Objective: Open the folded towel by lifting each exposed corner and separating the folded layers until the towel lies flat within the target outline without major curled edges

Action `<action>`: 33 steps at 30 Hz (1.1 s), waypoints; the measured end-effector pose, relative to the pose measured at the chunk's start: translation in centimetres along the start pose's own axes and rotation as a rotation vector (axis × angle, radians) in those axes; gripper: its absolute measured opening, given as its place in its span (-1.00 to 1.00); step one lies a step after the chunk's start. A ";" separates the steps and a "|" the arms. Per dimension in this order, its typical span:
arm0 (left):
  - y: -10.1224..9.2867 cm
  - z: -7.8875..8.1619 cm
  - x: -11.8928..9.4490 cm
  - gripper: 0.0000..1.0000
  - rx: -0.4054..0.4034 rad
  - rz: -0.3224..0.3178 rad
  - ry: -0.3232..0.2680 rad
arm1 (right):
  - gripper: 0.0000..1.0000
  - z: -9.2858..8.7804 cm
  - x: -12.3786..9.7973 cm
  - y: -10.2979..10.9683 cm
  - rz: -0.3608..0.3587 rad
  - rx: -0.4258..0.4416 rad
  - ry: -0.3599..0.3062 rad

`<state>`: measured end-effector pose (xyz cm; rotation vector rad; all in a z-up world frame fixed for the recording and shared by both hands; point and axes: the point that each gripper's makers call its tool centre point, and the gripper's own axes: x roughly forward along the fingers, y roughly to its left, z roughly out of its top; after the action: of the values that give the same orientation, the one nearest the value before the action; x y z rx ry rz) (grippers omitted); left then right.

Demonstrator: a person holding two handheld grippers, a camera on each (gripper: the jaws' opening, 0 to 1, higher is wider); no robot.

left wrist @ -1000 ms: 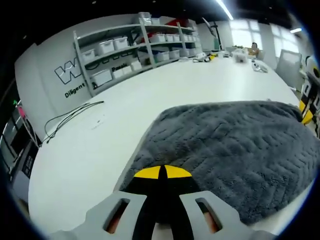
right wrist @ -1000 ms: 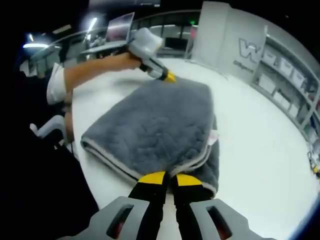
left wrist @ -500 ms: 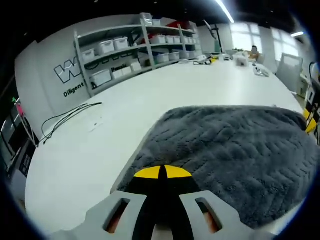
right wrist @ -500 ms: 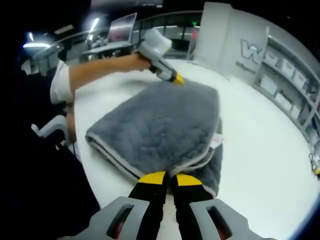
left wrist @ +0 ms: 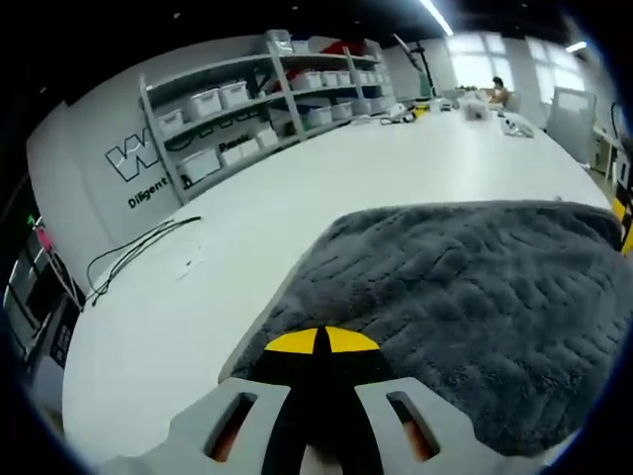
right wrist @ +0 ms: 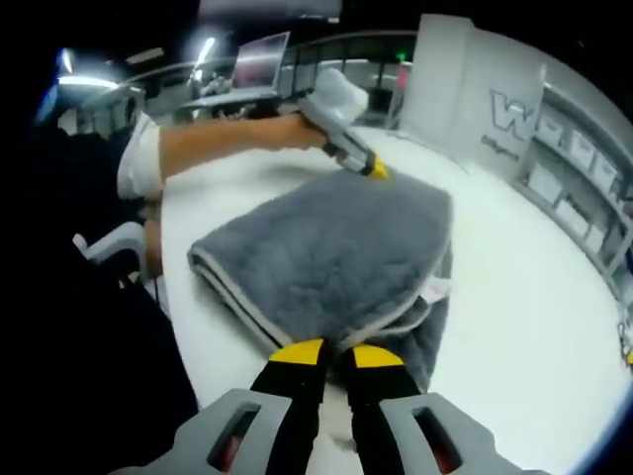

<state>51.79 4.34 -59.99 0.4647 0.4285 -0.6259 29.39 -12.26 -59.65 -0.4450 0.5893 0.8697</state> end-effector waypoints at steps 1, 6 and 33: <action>0.1 0.1 0.1 -0.99 -0.006 -0.001 -0.004 | -0.86 0.0 -0.1 0.0 0.007 0.006 -0.004; 0.7 0.3 0.6 -0.99 -0.071 -0.001 -0.041 | -0.76 0.1 -0.6 -0.2 0.035 0.031 -0.028; 0.5 3.1 -4.8 -0.36 -0.335 -0.046 -0.200 | -0.65 -0.6 -3.2 -3.6 -0.017 0.011 -0.096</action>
<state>49.36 5.28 -54.87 0.0721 0.3460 -0.6234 30.49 -16.48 -57.55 -0.3954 0.5016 0.8657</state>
